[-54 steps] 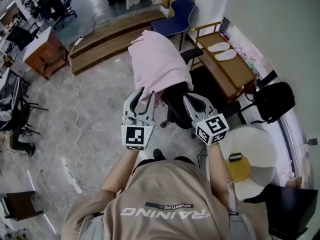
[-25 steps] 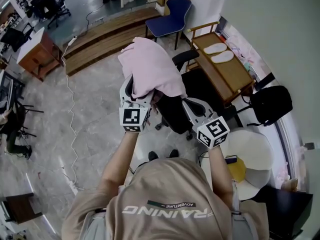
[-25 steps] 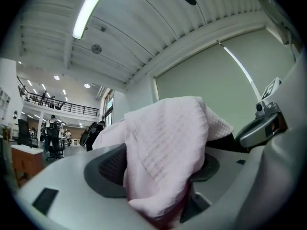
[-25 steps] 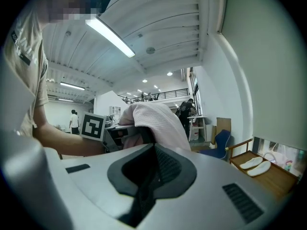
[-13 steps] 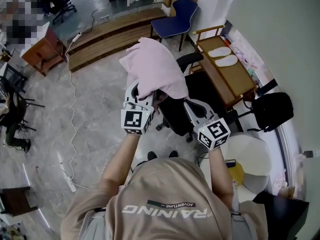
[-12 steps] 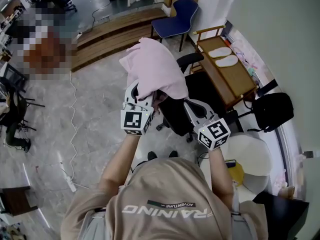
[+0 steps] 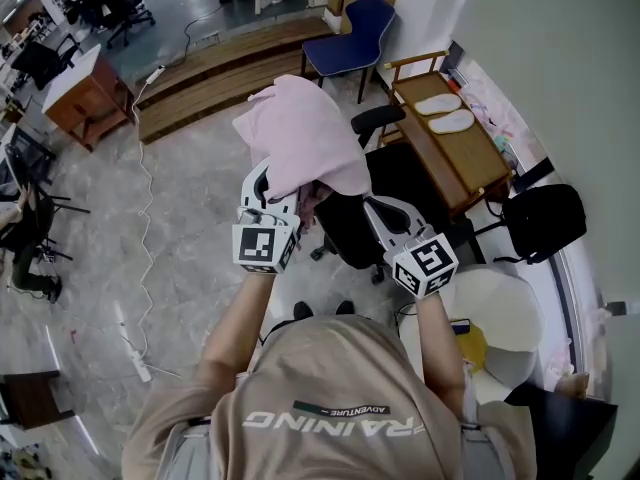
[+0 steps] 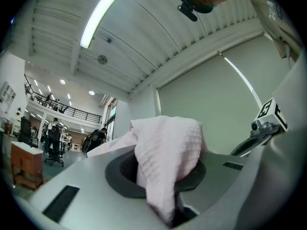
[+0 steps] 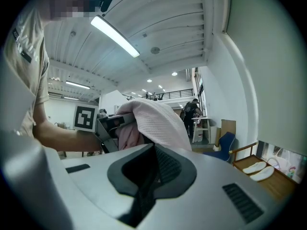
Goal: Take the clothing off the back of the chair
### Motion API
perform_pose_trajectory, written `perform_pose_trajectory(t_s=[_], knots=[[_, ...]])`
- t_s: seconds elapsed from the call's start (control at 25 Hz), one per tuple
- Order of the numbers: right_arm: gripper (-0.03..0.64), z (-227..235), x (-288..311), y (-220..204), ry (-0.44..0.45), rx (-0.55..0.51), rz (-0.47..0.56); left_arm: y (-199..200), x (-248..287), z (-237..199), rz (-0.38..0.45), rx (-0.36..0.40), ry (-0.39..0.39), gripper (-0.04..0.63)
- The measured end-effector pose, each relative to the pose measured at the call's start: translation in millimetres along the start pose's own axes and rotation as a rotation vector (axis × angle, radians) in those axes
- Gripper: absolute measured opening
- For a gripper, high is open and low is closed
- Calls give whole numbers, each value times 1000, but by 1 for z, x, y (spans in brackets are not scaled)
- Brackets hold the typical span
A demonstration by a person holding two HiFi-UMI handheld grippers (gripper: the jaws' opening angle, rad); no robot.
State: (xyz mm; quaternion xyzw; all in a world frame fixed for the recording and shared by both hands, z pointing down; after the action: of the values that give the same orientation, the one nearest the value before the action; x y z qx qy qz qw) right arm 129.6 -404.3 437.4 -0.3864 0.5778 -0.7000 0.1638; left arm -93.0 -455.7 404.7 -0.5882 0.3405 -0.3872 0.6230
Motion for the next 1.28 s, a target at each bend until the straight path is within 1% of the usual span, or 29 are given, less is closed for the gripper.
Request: perform_pose_trajectory(t_s=[0.32,0.48,0.6,0.72,0.92,1.16,1.28], knots=[[31,-7,-13,6,37,-18,49,22,-30,22,86,18,6,95],[31,-14,-20,8,81,-40,62,30,-48,30,128,-31,22,95],[31,-19,-28,5,104,-53,70,33,-65,35,148,-45,32,95],[31,-22,-36,2,95,-37,89,38,-82,41,161,-34,32,95],[31,-51,-53,-7,68,-10,103,39,-116,40,161,-34,25,95],[31,-96,-85,-11,-1,13,123,44,-162,48,175,-40,-36,95],[31,-121,-100,-15,-31,5,108,45,-184,48,194,-54,-63,95]])
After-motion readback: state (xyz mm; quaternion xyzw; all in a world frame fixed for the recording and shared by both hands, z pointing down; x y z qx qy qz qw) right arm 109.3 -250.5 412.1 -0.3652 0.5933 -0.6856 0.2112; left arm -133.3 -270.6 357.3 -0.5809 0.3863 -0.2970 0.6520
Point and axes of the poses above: the fingertips, and each gripper's own axes: x forward along the fingers, z to its right, y out of its top, the point moved 8 cm from there along -x, backward along the fingers, and after that the axes turned 13 degrees about -z, right-handed, at the moved point
